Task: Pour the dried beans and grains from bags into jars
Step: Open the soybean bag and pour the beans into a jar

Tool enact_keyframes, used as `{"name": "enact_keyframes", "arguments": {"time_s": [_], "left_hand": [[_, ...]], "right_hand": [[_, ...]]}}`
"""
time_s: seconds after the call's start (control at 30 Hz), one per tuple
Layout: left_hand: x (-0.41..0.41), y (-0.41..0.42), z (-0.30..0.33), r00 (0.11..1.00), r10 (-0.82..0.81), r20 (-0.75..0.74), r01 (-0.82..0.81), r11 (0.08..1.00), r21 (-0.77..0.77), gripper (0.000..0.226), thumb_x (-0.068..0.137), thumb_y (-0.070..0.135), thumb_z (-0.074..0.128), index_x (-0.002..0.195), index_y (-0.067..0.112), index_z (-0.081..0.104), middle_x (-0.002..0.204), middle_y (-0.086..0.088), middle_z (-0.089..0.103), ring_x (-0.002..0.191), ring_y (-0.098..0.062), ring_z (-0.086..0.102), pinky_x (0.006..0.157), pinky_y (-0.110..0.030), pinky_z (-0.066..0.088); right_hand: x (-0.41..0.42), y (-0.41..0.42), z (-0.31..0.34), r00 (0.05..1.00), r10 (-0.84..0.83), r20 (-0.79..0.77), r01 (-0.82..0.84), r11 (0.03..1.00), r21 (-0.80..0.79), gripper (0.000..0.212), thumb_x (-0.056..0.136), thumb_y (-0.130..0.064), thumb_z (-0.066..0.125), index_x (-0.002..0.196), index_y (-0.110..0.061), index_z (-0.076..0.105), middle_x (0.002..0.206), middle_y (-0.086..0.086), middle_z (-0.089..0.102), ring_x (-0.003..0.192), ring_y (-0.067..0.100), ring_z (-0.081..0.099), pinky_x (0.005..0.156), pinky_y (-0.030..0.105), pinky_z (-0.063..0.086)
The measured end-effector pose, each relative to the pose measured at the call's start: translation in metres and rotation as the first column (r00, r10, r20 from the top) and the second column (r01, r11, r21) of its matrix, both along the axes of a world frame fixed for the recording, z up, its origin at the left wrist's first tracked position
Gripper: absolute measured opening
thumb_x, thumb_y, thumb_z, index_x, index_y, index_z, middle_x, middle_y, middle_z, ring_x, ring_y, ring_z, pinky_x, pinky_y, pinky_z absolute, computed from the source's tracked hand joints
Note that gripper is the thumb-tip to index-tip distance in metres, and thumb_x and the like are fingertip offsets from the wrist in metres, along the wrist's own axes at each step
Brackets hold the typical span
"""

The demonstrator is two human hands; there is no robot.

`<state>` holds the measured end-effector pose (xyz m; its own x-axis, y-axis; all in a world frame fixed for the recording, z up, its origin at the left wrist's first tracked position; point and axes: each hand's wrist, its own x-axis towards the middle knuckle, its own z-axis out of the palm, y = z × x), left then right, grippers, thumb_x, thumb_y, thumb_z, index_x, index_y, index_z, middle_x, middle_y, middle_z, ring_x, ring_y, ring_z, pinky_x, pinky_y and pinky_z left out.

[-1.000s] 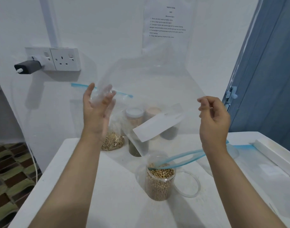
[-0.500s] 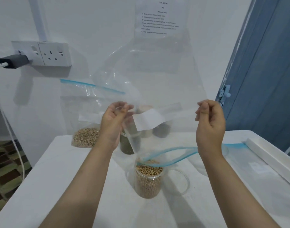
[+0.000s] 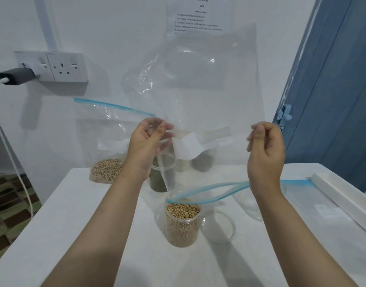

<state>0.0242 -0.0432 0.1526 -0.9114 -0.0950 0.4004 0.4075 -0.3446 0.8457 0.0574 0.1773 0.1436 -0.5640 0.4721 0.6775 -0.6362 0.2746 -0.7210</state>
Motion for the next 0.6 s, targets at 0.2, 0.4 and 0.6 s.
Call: {"name": "enact_keyframes", "arguments": {"time_s": [0.2,0.4,0.6], "left_hand": [[-0.001,0.008,0.000,1.000,-0.014,-0.009,0.014,0.999,-0.046,0.005,0.095,0.014,0.059,0.099,0.016,0.056,0.086,0.004,0.073,0.081,-0.015,0.069,0.083,-0.043,0.056],[-0.001,0.012,-0.004,1.000,-0.016,-0.015,0.016,0.999,-0.043,0.004,0.094,0.016,0.060,0.097,0.017,0.057,0.086,0.003,0.072,0.079,-0.015,0.068,0.075,-0.038,0.054],[-0.001,0.011,-0.003,1.000,-0.010,-0.025,0.009,0.999,-0.042,0.002,0.096,0.015,0.059,0.096,0.016,0.057,0.084,0.005,0.072,0.077,-0.013,0.067,0.070,-0.031,0.055]], "right_hand": [[0.000,0.007,-0.003,1.000,0.001,0.001,-0.001,0.999,-0.047,0.017,0.106,-0.027,0.041,0.095,-0.030,0.053,0.077,-0.002,0.054,0.070,0.013,0.047,0.070,0.031,0.042],[0.002,0.003,-0.009,1.000,0.030,-0.001,-0.030,0.999,-0.039,0.018,0.107,-0.024,0.039,0.096,-0.027,0.052,0.078,0.004,0.054,0.072,0.011,0.048,0.072,0.032,0.040],[0.003,0.004,-0.011,0.998,0.060,0.003,-0.060,0.998,-0.020,0.018,0.108,-0.022,0.039,0.096,-0.025,0.052,0.079,0.004,0.053,0.075,0.012,0.049,0.073,0.030,0.041]]}}
